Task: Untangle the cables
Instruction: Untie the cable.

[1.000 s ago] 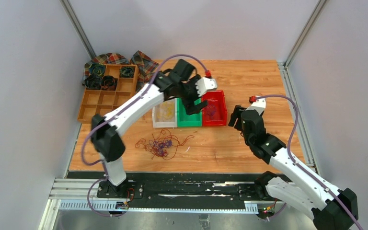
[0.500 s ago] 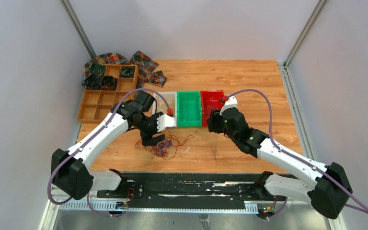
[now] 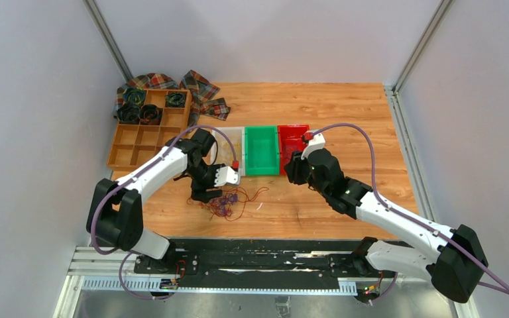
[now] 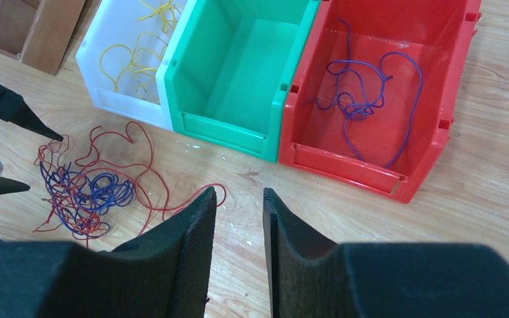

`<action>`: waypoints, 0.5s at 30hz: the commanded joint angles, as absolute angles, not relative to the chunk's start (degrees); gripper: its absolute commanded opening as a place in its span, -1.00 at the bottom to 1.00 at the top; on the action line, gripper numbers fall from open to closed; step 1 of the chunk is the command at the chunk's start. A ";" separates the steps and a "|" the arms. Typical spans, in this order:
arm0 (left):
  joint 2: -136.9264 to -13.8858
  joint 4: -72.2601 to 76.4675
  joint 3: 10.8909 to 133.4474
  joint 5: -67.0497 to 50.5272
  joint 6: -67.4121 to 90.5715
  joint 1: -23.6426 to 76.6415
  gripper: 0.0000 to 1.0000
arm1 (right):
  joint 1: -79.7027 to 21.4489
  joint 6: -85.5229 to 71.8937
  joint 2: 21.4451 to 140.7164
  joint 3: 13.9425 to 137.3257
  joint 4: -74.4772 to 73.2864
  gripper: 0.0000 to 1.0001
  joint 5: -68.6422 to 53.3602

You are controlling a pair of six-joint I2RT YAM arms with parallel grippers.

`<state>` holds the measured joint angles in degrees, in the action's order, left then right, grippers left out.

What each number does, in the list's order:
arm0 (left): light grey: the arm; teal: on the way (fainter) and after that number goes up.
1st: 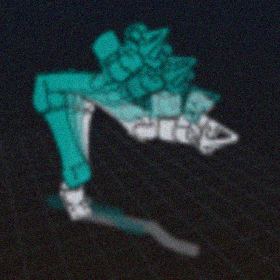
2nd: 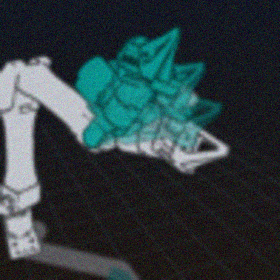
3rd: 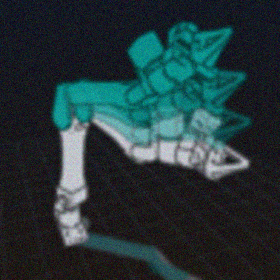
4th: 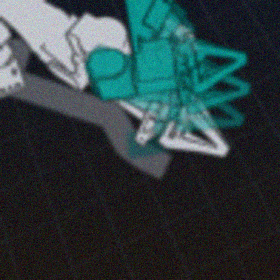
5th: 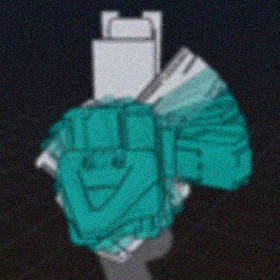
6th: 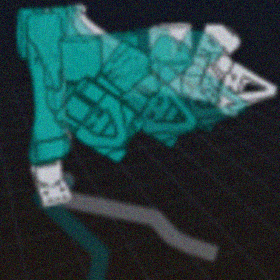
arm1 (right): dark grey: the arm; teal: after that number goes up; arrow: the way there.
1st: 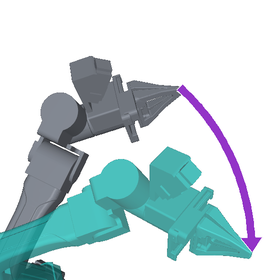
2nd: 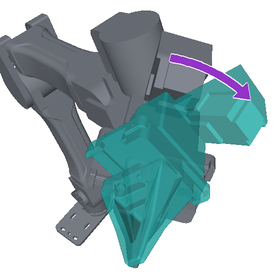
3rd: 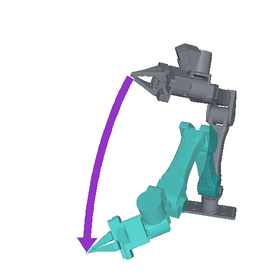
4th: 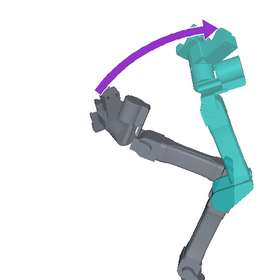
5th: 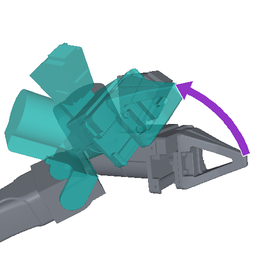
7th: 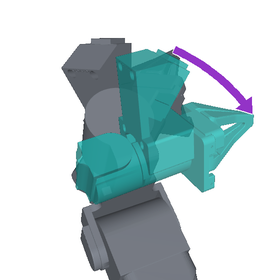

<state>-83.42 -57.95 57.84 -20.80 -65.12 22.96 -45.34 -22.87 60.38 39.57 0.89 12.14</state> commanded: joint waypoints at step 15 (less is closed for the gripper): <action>-77.92 -59.67 57.58 -24.48 -67.43 22.39 -0.93 | -46.24 -22.56 59.11 39.59 2.04 -0.58 11.86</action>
<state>-83.90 -57.30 57.21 -24.03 -67.42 22.65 -45.34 -22.85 60.14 39.57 1.08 12.03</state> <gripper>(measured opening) 0.051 0.212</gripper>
